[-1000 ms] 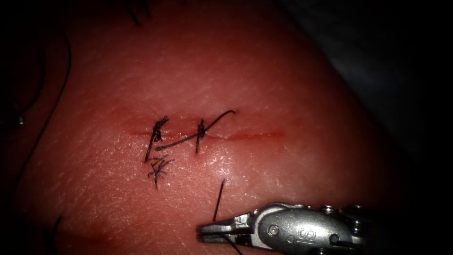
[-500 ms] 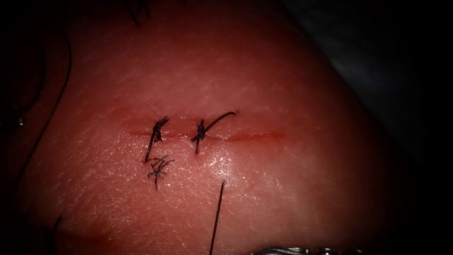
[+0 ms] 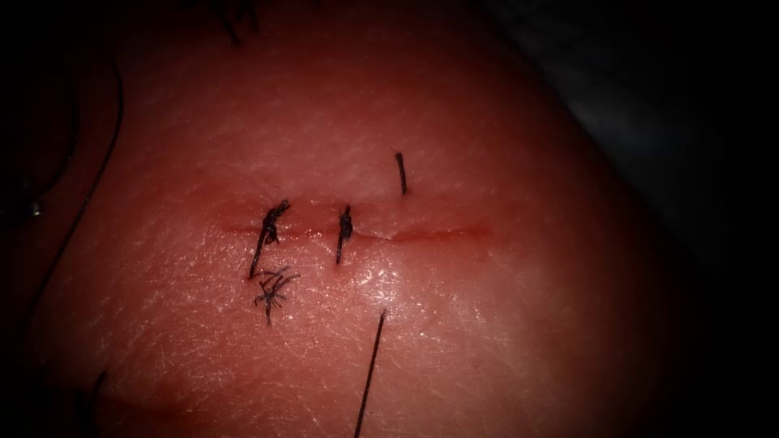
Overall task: Wound Closure
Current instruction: Pull the string through the cut with the right gripper
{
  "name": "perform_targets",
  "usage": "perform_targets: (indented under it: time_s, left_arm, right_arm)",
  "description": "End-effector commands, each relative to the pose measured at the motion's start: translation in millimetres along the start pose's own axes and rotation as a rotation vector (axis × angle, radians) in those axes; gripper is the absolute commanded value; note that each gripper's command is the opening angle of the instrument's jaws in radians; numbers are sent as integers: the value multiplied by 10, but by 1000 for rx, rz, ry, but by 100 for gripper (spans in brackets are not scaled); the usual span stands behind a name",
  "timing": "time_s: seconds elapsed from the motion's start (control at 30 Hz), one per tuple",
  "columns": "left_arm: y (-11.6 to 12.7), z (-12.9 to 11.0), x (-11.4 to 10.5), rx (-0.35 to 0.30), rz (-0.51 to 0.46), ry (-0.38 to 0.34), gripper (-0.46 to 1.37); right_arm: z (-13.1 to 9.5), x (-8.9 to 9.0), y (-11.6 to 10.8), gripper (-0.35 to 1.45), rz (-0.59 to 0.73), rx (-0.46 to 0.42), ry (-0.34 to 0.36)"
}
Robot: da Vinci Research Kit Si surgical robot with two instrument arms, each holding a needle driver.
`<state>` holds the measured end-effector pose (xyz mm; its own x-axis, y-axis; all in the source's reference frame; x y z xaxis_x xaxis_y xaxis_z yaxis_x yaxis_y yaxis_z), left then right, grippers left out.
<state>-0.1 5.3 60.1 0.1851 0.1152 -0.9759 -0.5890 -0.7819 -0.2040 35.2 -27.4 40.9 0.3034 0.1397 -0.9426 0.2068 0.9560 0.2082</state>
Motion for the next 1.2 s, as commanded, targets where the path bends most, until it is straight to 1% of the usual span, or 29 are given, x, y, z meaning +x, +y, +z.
perform_targets:
  time_s: [0.03,0.07,0.1,0.13,0.17,0.2,0.23,0.33,0.43,0.47,0.5,0.57,0.6,0.73,0.87,0.93,1.0,1.03,1.1,1.13,1.17,1.2]
  left_arm:
    - [0,0,0,-10,0,0,-35]
    - [0,0,0,-10,0,0,-35]
    - [0,0,0,-10,0,0,-35]
    - [0,0,0,-10,0,0,-35]
    - [0,0,0,-10,0,0,-35]
    - [0,0,0,-10,0,0,-35]
    - [0,0,0,-10,0,0,-35]
    - [0,0,0,-12,0,-2,-35]
    - [0,0,0,-12,0,-2,-35]
    - [0,0,0,-12,0,-2,-35]
    - [0,0,0,-12,0,-2,-35]
    - [0,0,0,-12,0,-2,-35]
    - [0,0,0,-12,0,-2,-35]
    - [-1,0,-1,-12,0,-2,-35]
    - [-1,0,-1,-12,0,-2,-35]
    - [0,0,-1,-12,0,-2,-35]
    - [0,0,-1,-12,0,-1,-35]
    - [0,1,-1,-12,0,-2,-35]
    - [0,1,-1,-11,0,-2,-35]
    - [1,1,-1,-13,1,-4,-35]
    - [1,1,-1,-13,1,-3,-35]
    - [1,2,-2,-13,1,-3,-35]
  right_arm:
    - [0,0,1,-35,2,-5,0]
    - [-1,0,4,6,5,-11,-6]
    - [-2,0,6,56,7,-32,-10]
    - [-4,0,9,107,12,-74,-26]
    - [-8,-1,13,131,20,-127,-46]
    - [-8,-1,13,131,20,-127,-46]
    - [-17,-3,19,137,36,-156,-56]
    - [-34,-6,29,136,56,-181,-75]
    - [-66,-13,48,131,85,-209,-98]
    - [-71,-15,52,131,90,-213,-102]
    - [-83,-18,59,131,103,-223,-110]
    - [-97,-21,68,132,118,-235,-121]
    - [-109,-25,76,132,120,-245,-133]
    - [-139,-33,94,133,129,-270,-164]
    - [-161,-39,107,128,148,-295,-184]
    - [-169,-42,116,125,165,-327,-180]
    - [-172,-45,123,122,264,-363,-154]
    - [-172,-47,128,118,378,-395,-125]
    - [-170,-50,134,114,490,-432,-85]
    - [-167,-52,137,112,581,-462,-47]
    - [-164,-53,139,109,645,-480,-24]
    - [-158,-54,143,104,745,-499,6]
